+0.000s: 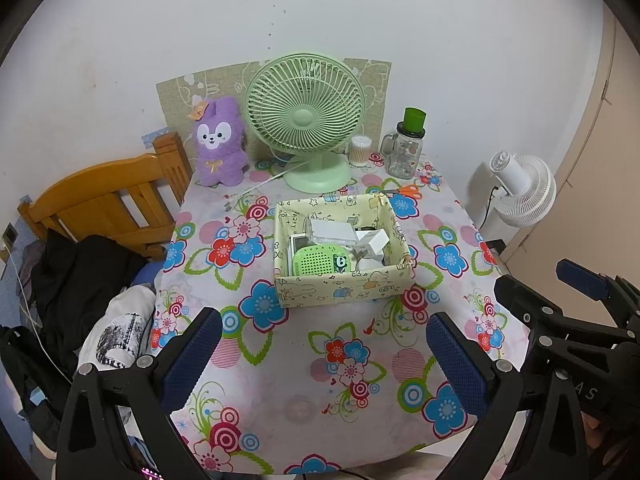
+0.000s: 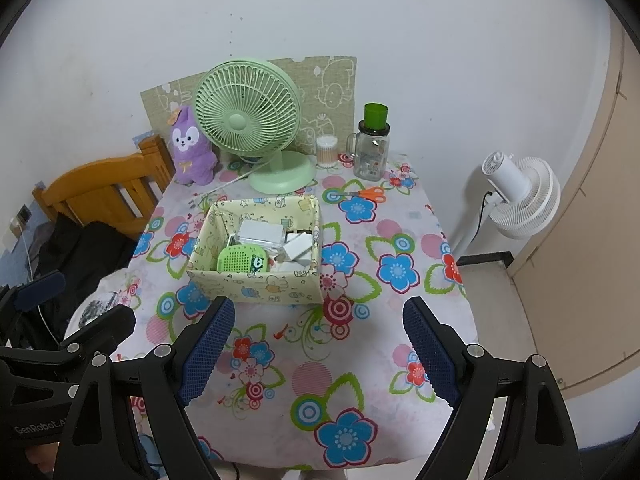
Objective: Organize rigid objects
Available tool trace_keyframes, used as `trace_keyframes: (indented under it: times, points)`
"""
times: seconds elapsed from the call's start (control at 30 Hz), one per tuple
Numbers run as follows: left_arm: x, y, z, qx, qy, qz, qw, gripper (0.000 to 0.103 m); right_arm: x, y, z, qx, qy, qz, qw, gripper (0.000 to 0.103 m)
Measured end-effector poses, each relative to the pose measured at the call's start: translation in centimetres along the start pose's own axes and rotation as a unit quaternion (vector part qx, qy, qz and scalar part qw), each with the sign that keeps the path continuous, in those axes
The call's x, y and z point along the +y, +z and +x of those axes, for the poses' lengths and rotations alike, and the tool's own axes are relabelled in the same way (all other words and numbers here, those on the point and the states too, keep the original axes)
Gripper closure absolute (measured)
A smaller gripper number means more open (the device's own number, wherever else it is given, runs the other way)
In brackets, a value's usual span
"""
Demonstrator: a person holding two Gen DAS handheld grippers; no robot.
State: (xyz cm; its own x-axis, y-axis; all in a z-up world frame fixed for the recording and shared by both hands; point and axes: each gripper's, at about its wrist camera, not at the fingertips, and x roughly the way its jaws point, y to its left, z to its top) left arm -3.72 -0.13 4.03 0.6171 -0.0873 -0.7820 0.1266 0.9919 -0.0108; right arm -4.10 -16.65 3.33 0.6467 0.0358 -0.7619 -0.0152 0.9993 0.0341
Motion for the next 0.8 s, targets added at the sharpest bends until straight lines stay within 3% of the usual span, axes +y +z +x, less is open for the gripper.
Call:
trace_keyframes:
  times: [0.8]
  points:
    - [-0.07, -0.19, 0.1, 0.002, -0.001, -0.002, 1.0, 0.0, -0.21, -0.41, 0.05, 0.002, -0.002, 0.001, 1.0, 0.015]
